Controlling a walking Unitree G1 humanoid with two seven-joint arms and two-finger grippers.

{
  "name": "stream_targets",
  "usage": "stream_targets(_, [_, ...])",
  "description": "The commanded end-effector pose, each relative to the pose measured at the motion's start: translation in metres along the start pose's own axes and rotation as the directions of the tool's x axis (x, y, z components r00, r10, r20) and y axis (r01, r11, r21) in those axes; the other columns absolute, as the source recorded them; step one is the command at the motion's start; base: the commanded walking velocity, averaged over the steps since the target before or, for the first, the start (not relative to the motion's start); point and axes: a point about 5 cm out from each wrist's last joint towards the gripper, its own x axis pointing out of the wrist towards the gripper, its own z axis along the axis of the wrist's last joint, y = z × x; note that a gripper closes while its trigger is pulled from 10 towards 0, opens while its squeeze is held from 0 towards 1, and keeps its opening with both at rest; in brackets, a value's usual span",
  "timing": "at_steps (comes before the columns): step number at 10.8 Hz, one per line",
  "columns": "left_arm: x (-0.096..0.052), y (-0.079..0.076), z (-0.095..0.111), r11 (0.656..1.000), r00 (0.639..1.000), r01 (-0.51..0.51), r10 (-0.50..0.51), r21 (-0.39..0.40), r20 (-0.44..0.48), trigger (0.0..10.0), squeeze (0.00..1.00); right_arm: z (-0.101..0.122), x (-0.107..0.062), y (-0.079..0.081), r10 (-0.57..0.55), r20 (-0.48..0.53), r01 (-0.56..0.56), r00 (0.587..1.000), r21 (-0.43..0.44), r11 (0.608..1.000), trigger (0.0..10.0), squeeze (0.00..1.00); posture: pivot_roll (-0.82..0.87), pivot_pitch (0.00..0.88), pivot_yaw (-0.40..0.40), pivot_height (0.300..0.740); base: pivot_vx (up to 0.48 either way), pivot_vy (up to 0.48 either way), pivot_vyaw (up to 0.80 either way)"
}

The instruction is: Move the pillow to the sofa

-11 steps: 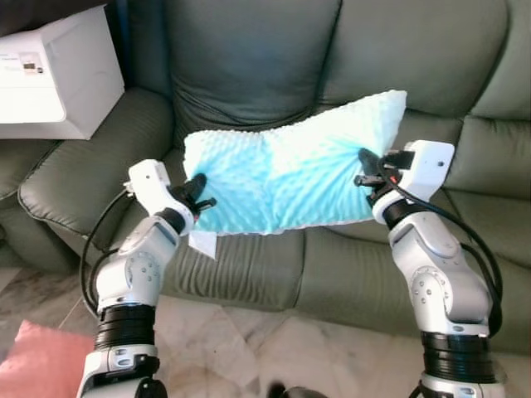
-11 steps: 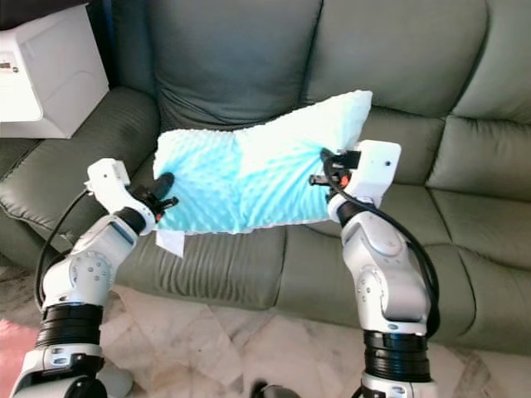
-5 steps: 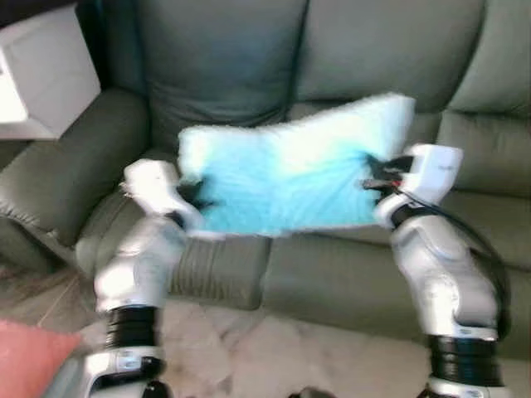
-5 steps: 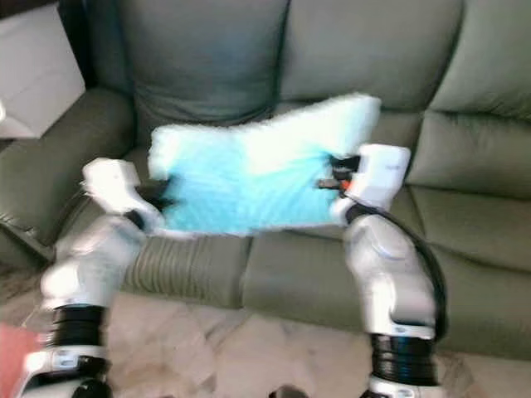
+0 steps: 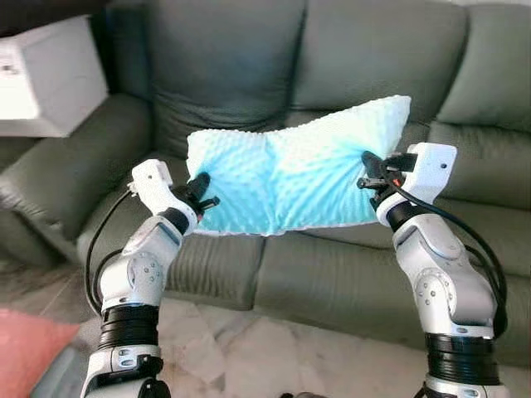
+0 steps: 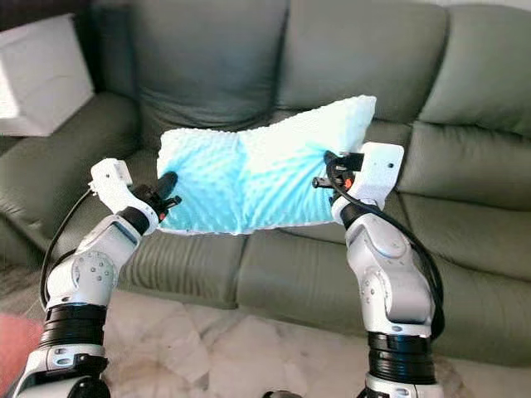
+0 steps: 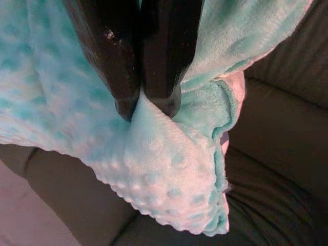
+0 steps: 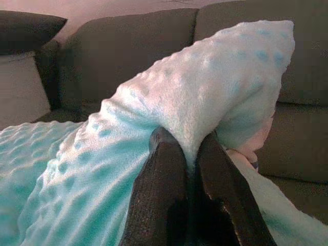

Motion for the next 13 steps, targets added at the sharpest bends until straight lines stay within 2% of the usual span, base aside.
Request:
stream_targets(1, [0.003, -0.003, 0.005, 1.0, 1.0, 0.007, -0.008, 0.014, 0.015, 0.0, 0.0, 0.006, 0.002, 0.001, 0.002, 0.029, -0.002, 1.0, -0.005, 1.0, 10.0, 0.0, -0.18, 0.108, -0.043, 0.74, 0.0, 0.0, 0.0])
stream_targets(5, [0.001, 0.007, 0.006, 0.999, 1.0, -0.019, 0.017, 0.051, 0.022, 0.0, 0.0, 0.003, 0.002, 0.004, 0.01, 0.032, -0.009, 0.999, -0.004, 1.0, 10.0, 0.0, -0.17, 0.103, -0.039, 0.74, 0.0, 0.0, 0.0])
stream_targets(7, [0.001, 0.012, 0.001, 0.995, 1.0, -0.024, 0.023, 0.093, 0.009, 0.0, 0.0, 0.0, 0.002, 0.004, 0.007, 0.031, -0.007, 0.999, -0.002, 1.0, 10.0, 0.0, -0.17, 0.1, -0.035, 0.74, 0.0, 0.0, 0.0])
stream_targets(10, [0.001, 0.013, -0.002, 0.994, 0.999, -0.032, 0.033, 0.109, -0.004, 8.7, 0.0, -0.003, 0.002, 0.004, 0.003, 0.024, -0.003, 1.0, 0.004, 1.0, 10.0, 0.0, -0.16, 0.093, -0.033, 0.74, 0.0, 0.0, 0.0])
stream_targets(11, [0.002, 0.012, -0.002, 0.993, 1.0, -0.024, 0.025, 0.112, -0.006, 10.0, 0.0, -0.003, 0.003, 0.004, 0.004, 0.024, -0.004, 1.0, 0.002, 1.0, 10.0, 0.0, -0.16, 0.092, -0.033, 0.74, 0.0, 0.0, -0.74])
stream_targets(13, [0.004, 0.011, -0.003, 0.994, 1.0, -0.016, 0.017, 0.104, -0.013, 10.0, 0.0, -0.002, 0.003, 0.003, 0.002, 0.03, -0.002, 1.0, -0.001, 1.0, 10.0, 0.0, -0.17, 0.092, -0.031, 0.74, 0.0, 0.0, -0.37])
